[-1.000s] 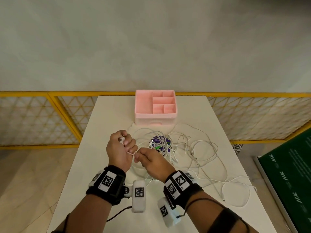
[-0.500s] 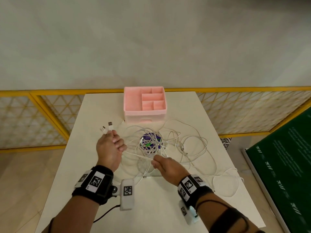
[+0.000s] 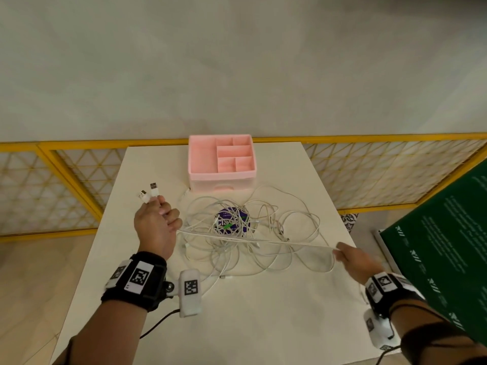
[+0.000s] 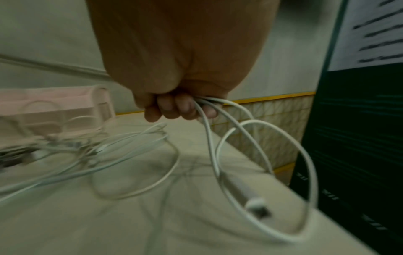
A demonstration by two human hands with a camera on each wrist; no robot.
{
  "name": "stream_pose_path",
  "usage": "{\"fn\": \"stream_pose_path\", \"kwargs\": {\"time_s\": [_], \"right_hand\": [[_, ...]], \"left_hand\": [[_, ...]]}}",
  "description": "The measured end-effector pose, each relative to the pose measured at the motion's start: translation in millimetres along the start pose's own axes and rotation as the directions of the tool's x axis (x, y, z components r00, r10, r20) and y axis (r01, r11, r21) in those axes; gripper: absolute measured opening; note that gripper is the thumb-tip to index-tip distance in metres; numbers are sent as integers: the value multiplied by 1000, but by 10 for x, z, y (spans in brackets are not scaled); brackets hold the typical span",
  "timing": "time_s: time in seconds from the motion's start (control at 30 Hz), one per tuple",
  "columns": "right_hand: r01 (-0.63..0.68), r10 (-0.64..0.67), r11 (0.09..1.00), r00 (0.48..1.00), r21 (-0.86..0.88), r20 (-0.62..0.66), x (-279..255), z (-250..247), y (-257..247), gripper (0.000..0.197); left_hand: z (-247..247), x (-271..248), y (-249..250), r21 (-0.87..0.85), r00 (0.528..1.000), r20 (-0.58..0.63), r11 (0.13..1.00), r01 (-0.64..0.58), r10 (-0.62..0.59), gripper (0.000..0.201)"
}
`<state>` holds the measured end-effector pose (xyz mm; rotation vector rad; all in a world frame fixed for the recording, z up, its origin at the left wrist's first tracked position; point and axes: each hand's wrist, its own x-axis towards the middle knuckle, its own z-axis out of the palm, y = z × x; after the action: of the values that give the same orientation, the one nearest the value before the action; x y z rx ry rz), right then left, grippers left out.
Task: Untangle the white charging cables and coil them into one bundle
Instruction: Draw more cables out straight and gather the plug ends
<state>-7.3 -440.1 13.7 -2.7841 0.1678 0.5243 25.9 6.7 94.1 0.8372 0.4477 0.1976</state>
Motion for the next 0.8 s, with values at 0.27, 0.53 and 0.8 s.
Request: {"fn": "stream_pose_path", "kwargs": {"time_s": [0.27, 0.53, 0.8], "right_hand": [[-409, 381, 912, 832, 16, -403, 98, -438, 467, 17], [-460, 458, 888, 873, 28, -168, -50, 432, 520, 25], [-540, 490, 841, 791, -41, -366, -89, 25, 538, 15]], "left_hand": [[-126, -142, -263, -1, 984, 22, 985, 175, -175, 27], [-287, -157, -248, 16, 988, -11, 988, 154, -153, 26], [-303, -189, -257, 51, 984, -18, 983, 176, -175, 27]]}}
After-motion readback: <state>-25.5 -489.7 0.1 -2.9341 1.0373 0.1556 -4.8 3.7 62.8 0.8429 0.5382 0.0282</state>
